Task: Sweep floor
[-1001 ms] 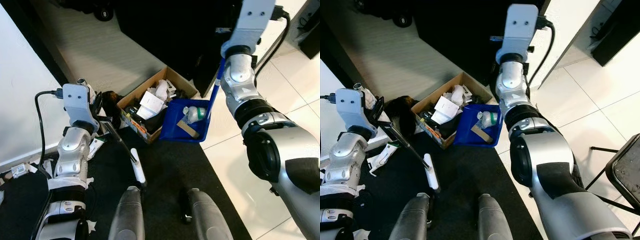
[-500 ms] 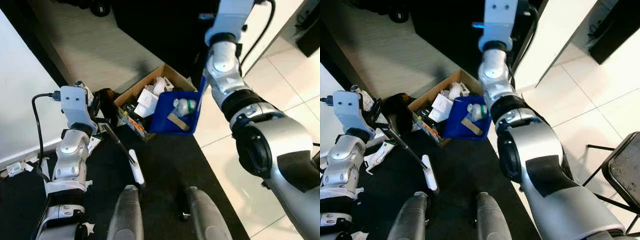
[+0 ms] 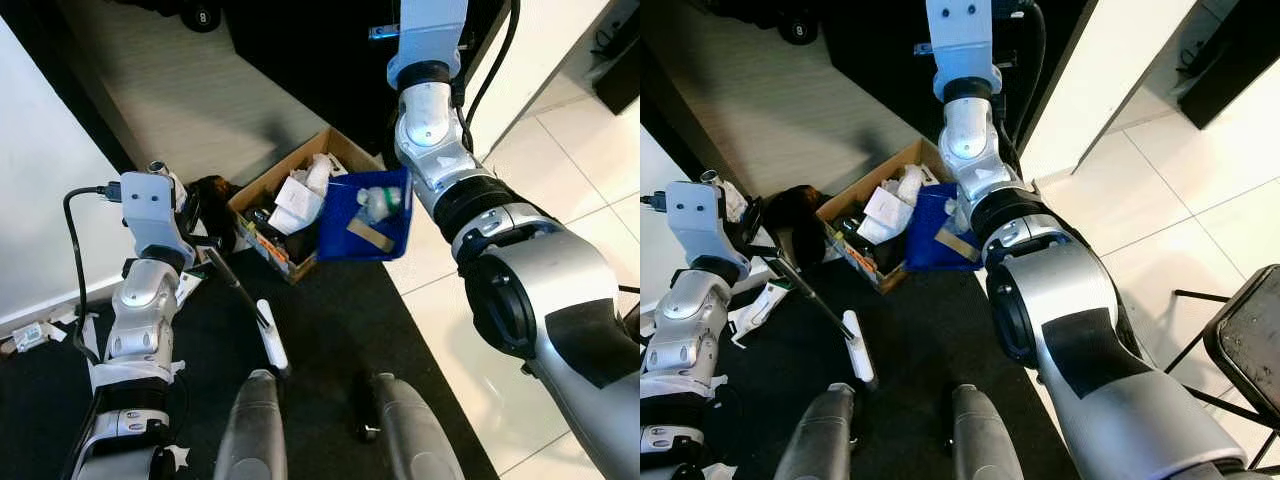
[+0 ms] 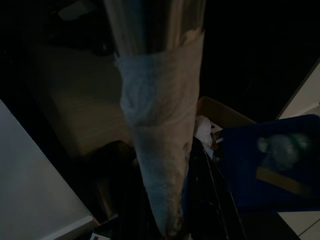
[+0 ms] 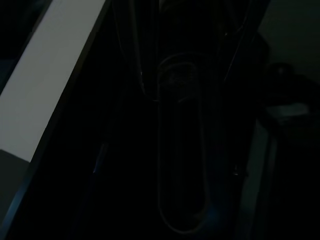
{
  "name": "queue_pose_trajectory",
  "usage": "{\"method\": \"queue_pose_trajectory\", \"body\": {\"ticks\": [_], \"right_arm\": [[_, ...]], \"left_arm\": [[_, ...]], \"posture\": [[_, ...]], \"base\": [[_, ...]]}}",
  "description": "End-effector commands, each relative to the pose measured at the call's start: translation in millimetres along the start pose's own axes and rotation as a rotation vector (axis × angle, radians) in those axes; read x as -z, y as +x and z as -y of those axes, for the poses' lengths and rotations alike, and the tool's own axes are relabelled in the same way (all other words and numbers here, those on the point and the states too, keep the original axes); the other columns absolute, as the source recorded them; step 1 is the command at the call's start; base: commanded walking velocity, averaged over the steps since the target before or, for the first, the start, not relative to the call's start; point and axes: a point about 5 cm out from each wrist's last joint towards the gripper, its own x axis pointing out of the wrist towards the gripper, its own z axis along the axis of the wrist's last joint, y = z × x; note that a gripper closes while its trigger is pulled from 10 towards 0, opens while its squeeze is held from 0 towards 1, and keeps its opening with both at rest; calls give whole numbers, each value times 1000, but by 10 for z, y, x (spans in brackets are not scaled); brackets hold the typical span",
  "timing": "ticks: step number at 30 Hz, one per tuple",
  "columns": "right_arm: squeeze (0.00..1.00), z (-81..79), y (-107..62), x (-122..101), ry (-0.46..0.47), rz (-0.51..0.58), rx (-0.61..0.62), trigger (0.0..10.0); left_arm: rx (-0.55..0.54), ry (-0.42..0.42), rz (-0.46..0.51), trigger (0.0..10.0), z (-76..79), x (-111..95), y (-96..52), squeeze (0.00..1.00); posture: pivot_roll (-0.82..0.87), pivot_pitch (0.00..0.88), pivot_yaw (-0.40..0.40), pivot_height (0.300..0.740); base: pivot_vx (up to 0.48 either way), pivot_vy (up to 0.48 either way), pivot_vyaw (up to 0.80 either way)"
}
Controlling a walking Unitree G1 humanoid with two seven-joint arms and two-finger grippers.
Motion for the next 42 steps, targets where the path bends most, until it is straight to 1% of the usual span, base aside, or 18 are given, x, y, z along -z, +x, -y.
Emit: {"method": "queue_pose_trajectory", "body": {"ticks": [1,3,7,9,10,12,14,15,21,24,26,28,32,35,36,40,41,42], "right_arm": [[0,-40,44,-140,-28,84,-12,10000],[0,-117,44,-198,-30,107,-27,10000],[0,-192,41,-262,-24,132,-36,10000],[0,-353,4,-366,-26,193,-93,10000],[0,-402,-11,-393,-17,203,-104,10000],[0,-432,-21,-403,8,194,-91,10000],[0,-470,-37,-429,-15,221,-105,10000],[0,-551,-77,-470,-26,260,-145,10000],[0,-638,-125,-513,-40,303,-176,10000],[0,-720,-177,-557,-84,366,-214,10000],[0,-737,-188,-564,-90,377,-225,10000],[0,-714,-171,-550,-64,344,-189,10000],[0,-747,-192,-566,-66,360,-198,10000],[0,-720,-168,-557,-58,334,-160,10000],[0,-809,-207,-616,-63,373,-194,10000],[0,-842,-215,-644,-56,373,-182,10000],[0,-863,-223,-655,-66,380,-183,10000],[0,-929,-265,-691,-70,414,-216,10000]], "left_arm": [[12,0,12,10000,31,-26,9,0],[15,0,11,10000,42,-23,14,0],[17,0,11,10000,52,-19,16,0],[18,2,11,10000,53,-18,13,0],[16,2,11,10000,47,-17,7,0],[11,3,12,10000,32,-15,-7,0],[7,3,11,10000,22,-10,-19,0],[6,4,8,10000,19,-2,-28,0],[8,6,7,10000,23,-1,-25,0],[11,10,7,10000,29,-4,-18,0],[12,11,7,10000,30,-4,-18,0],[12,12,7,10000,29,-4,-19,0],[11,14,6,10000,28,-4,-23,0],[10,14,6,10000,25,-1,-28,0],[10,15,6,10000,26,2,-33,0],[9,14,6,10000,30,2,-34,0],[9,14,7,10000,32,2,-34,0],[9,14,7,10000,35,2,-36,0]], "posture": [[69,147,-135,740],[70,146,-136,740],[70,145,-136,740],[75,142,-146,740],[76,142,-147,740],[76,143,-148,740],[76,143,-148,740],[75,143,-148,740],[77,142,-148,740],[77,140,-146,740],[77,140,-146,740],[80,137,-147,740],[84,134,-151,740],[82,134,-148,740],[83,131,-154,740],[87,132,-155,740],[87,131,-156,740],[87,132,-161,740]], "base": [[0,0,0],[0,0,0],[0,0,0],[0,0,0],[0,0,0],[0,0,0],[0,0,0],[0,0,0],[0,0,0],[0,0,0],[0,0,0],[0,0,0],[0,0,0],[0,0,0],[0,0,0],[0,0,0],[0,0,0],[0,0,0]]}}
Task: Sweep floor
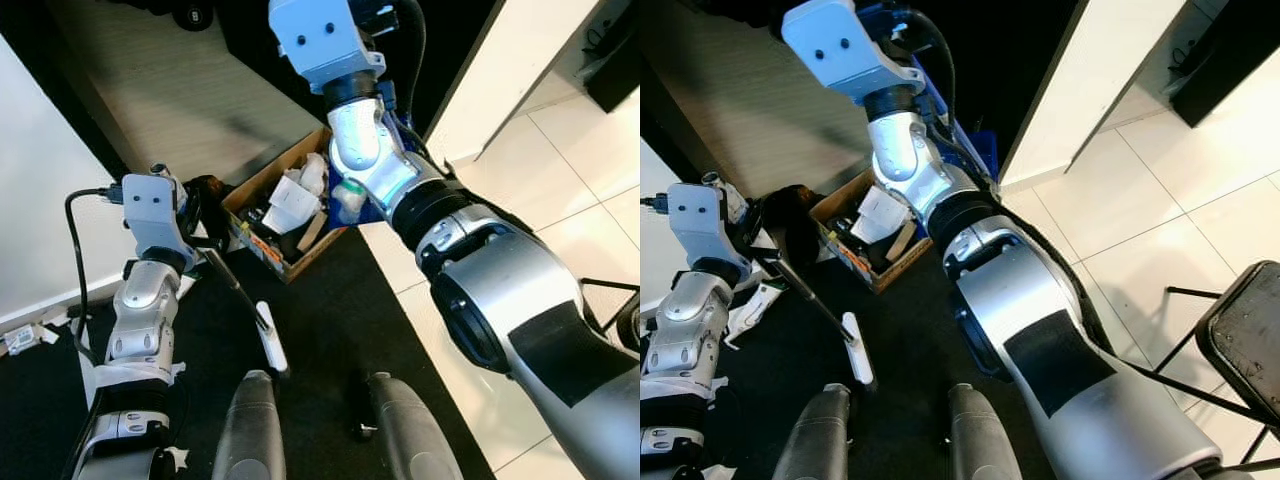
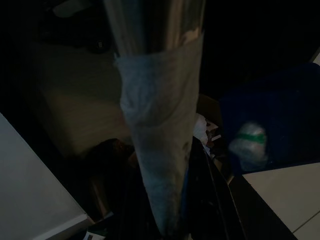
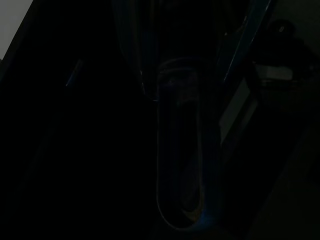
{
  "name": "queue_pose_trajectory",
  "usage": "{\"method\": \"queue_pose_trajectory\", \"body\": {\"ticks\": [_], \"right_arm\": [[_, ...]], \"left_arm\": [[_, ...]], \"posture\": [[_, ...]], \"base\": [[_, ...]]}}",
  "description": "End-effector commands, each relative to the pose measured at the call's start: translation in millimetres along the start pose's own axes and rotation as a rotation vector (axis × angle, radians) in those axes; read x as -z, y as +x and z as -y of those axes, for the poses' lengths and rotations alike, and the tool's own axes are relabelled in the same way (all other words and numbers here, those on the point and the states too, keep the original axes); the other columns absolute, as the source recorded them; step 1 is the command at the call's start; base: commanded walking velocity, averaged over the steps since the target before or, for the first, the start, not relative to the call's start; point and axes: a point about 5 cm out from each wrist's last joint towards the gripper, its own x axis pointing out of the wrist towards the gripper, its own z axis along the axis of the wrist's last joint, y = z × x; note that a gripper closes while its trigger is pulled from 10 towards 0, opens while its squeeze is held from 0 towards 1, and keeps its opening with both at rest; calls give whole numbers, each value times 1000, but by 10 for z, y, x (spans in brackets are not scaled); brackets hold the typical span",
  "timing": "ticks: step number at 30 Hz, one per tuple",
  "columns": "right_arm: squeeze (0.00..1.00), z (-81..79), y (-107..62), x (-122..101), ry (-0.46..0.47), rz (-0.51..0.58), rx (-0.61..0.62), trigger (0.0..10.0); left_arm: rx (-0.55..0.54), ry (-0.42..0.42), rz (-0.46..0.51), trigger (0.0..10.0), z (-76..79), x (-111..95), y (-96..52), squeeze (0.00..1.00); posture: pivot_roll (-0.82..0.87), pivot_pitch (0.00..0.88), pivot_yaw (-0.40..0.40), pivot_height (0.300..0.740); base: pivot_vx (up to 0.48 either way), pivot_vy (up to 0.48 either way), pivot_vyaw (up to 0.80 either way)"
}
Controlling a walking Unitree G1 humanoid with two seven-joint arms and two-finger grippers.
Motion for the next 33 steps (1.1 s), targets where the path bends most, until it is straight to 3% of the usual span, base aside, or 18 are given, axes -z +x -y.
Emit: {"method": "queue_pose_trajectory", "body": {"ticks": [1,8,17,19,20,21,22,25,27,28,29,30,31,33], "right_arm": [[0,-221,57,-287,33,117,-56,10000],[0,-288,23,-310,30,132,-86,10000],[0,-185,19,-178,44,47,-31,10000],[0,-33,18,-33,56,-30,33,10000],[0,-33,18,-33,56,-30,33,10000],[0,181,5,132,64,-93,94,10000],[0,295,-4,200,58,-108,124,10000],[0,398,-12,250,48,-109,147,10000],[0,772,-24,386,41,-118,231,10000],[0,772,-24,386,41,-118,231,10000],[0,954,-32,433,39,-116,268,10000],[0,954,-32,433,39,-116,268,10000],[0,1192,-45,478,38,-106,307,10000],[0,1192,-45,478,38,-106,307,10000]], "left_arm": [[10,12,17,10000,25,-23,-24,0],[1,14,15,10000,1,-19,-43,0],[-1,11,12,10000,2,-9,-41,0],[2,11,11,10000,17,-5,-29,0],[2,11,11,10000,17,-5,-29,0],[2,10,10,10000,16,-4,-21,0],[2,11,9,10000,14,-4,-18,0],[3,11,8,10000,11,-2,-16,0],[10,11,5,10000,16,-1,1,0],[10,11,5,10000,16,-1,1,0],[16,10,4,10000,21,-2,12,0],[16,10,4,10000,21,-2,12,0],[25,11,1,10000,34,-2,31,0],[25,11,1,10000,34,-2,31,0]], "posture": [[90,133,-163,740],[89,134,-166,740],[86,135,-162,740],[89,130,-161,740],[89,130,-161,740],[87,121,-153,740],[85,118,-151,740],[83,114,-144,740],[79,100,-121,740],[79,100,-121,740],[76,96,-108,740],[76,96,-108,740],[74,89,-92,740],[74,89,-92,740]], "base": [[0,0,0],[0,0,0],[0,0,0],[0,0,0],[0,0,0],[0,0,0],[0,0,0],[0,0,0],[0,0,0],[0,0,0],[0,0,0],[0,0,0],[0,0,0],[0,0,0]]}}
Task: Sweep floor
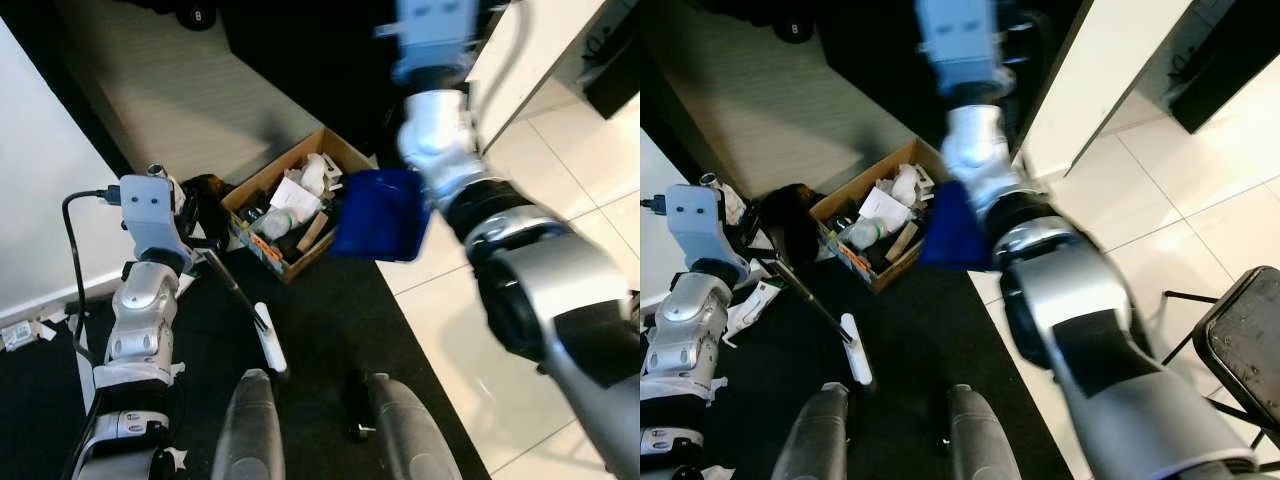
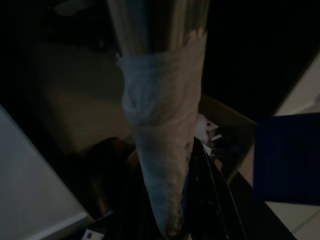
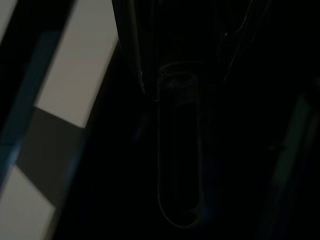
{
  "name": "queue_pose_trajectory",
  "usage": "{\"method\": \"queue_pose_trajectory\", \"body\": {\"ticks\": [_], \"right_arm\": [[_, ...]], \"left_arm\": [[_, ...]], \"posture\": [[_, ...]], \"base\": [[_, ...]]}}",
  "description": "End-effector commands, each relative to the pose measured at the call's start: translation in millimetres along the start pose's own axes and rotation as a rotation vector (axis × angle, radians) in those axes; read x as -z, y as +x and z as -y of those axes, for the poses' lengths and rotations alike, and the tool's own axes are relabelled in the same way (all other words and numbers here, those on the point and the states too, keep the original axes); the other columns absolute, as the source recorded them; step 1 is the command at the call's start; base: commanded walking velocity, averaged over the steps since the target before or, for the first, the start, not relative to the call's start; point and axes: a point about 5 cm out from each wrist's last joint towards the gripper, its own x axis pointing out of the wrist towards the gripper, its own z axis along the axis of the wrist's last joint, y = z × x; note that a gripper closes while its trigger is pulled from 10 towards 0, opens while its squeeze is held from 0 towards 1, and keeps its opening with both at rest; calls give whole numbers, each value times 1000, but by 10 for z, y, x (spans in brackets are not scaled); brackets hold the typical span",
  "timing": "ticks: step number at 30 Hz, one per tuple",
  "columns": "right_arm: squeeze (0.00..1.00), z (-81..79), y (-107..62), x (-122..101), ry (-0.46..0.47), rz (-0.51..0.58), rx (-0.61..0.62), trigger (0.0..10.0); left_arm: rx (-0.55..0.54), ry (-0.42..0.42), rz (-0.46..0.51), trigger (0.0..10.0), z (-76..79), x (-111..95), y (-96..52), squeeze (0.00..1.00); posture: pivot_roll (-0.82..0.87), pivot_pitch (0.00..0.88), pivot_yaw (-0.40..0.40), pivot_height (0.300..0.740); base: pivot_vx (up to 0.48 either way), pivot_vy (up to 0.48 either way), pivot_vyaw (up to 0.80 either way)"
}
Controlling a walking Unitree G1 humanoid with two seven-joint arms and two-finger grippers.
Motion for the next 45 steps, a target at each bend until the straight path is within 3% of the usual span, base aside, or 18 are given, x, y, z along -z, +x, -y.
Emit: {"method": "queue_pose_trajectory", "body": {"ticks": [1,2,4,5,8,9,12,13,16,23,30,32,35,38,41,42,44,45], "right_arm": [[0,472,143,-58,66,81,87,10000],[0,472,143,-58,66,81,87,10000],[0,826,174,8,112,60,110,10000],[0,927,160,50,129,43,101,10000],[0,1028,37,229,173,-35,28,10000],[0,1028,37,229,173,-35,28,10000],[0,1060,-291,556,250,-174,-87,10000],[0,1060,-291,556,250,-174,-87,10000],[0,1035,-636,798,317,-289,-243,10000],[0,1125,-857,914,400,-355,-367,10000],[0,1121,-1011,982,385,-398,-438,10000],[0,1087,-1185,1096,382,-496,-463,10000],[0,1040,-1312,1173,370,-581,-508,10000],[0,1034,-1345,1192,374,-603,-513,10000],[0,1109,-1354,1178,446,-576,-480,10000],[0,1109,-1354,1178,446,-576,-480,10000],[0,1210,-1370,1188,538,-570,-414,10000],[0,1220,-1405,1210,527,-589,-400,10000]], "left_arm": [[40,14,0,10000,42,-5,45,0],[40,14,0,10000,42,-5,45,0],[59,19,-5,10000,59,-6,76,0],[66,21,-8,10000,66,-5,87,0],[80,23,-13,10000,97,3,108,0],[80,23,-13,10000,97,3,108,0],[104,32,-27,10000,165,30,127,0],[104,32,-27,10000,165,30,127,0],[116,40,-32,10000,170,39,132,0],[124,93,42,10000,91,-154,201,0],[140,157,119,10000,76,-368,277,0],[167,199,173,10000,96,-555,328,0],[218,266,167,10000,124,-615,340,0],[235,299,152,10000,127,-614,341,0],[265,421,121,10000,75,-664,326,0],[265,421,121,10000,75,-664,326,0],[249,434,137,10000,11,-753,328,0],[248,393,132,10000,5,-740,329,0]], "posture": [[72,78,-64,740],[72,78,-64,740],[66,68,-44,740],[66,67,-41,740],[65,58,-27,740],[65,58,-27,740],[73,54,-22,740],[73,54,-22,740],[75,49,-17,740],[75,41,-21,740],[73,37,-30,740],[72,34,-35,740],[74,32,-39,740],[73,31,-42,740],[73,29,-46,740],[73,29,-46,740],[74,28,-47,740],[72,26,-46,740]], "base": [[0,0,0],[0,0,0],[0,0,0],[0,0,0],[0,0,0],[0,0,0],[0,0,0],[0,0,0],[0,0,0],[0,0,0],[0,0,0],[0,0,0],[0,0,0],[0,0,0],[0,0,0],[0,0,0],[0,0,0],[0,0,0]]}}
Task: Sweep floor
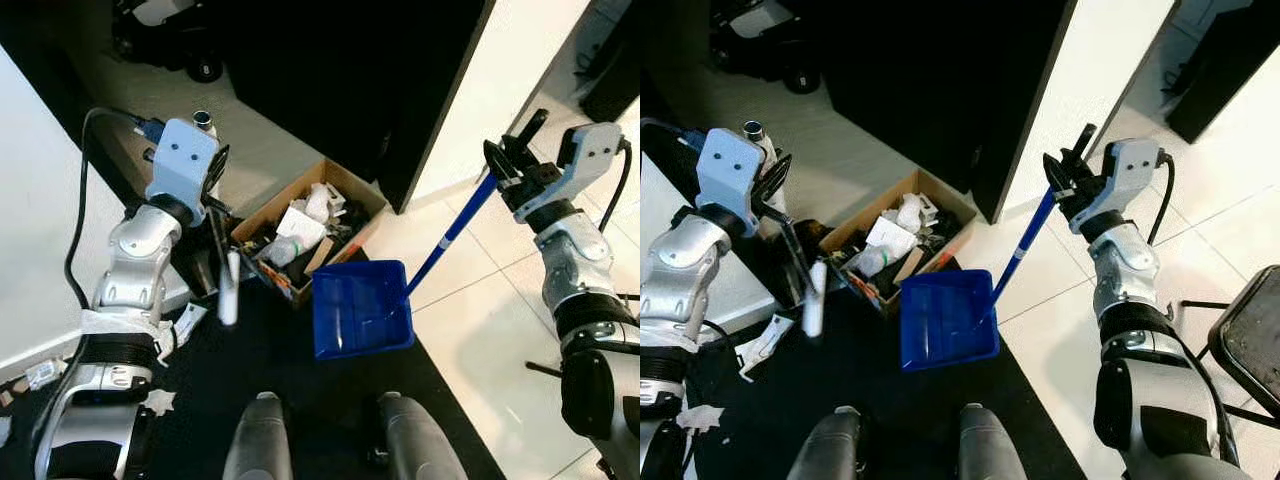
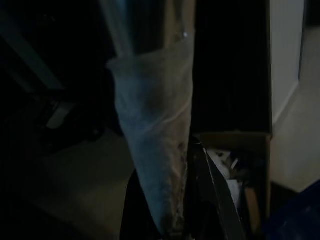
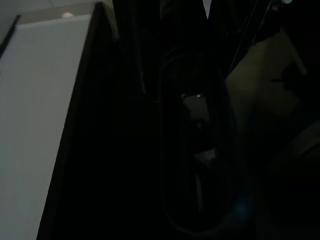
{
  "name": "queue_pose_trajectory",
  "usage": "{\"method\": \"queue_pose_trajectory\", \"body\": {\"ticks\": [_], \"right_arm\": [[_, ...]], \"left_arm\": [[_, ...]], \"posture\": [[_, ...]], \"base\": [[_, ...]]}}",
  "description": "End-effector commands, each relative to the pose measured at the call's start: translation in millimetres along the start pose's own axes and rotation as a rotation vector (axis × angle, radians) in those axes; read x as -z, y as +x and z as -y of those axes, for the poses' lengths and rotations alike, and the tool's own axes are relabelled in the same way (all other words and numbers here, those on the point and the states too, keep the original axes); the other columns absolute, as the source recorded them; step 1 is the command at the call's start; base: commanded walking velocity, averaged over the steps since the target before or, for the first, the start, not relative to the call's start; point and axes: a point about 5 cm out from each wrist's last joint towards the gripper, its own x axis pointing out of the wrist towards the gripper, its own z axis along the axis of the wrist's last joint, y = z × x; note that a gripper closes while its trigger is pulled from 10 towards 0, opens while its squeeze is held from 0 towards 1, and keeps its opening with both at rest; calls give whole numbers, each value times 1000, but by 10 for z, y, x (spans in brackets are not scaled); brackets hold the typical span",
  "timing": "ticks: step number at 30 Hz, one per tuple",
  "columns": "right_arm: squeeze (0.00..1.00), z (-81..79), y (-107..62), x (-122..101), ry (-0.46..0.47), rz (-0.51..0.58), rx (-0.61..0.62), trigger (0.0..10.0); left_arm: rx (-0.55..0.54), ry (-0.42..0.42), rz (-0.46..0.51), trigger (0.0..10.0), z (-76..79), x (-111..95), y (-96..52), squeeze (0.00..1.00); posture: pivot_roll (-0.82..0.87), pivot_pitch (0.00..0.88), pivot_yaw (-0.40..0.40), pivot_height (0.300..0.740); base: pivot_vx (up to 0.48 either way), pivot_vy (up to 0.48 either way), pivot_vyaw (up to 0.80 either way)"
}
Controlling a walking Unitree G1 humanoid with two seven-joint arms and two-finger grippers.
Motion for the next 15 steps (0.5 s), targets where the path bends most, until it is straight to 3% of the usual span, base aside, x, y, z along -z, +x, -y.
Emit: {"method": "queue_pose_trajectory", "body": {"ticks": [1,5,7,15], "right_arm": [[0,-19,-101,200,76,-73,18,10000],[0,-54,-151,308,107,-119,17,10000],[0,-102,-209,435,139,-167,24,10000],[0,-278,-290,630,143,-186,25,10000]], "left_arm": [[-7,-8,38,10000,-82,-117,10,0],[29,-58,-8,10000,29,9,-34,0],[75,-53,-77,10000,175,170,-102,0],[56,-60,-144,10000,326,331,-173,0]], "posture": [[72,26,-46,740],[64,25,-38,740],[60,30,-37,740],[60,41,-39,740]], "base": [[0,0,0],[0,0,0],[0,0,0],[0,0,0]]}}
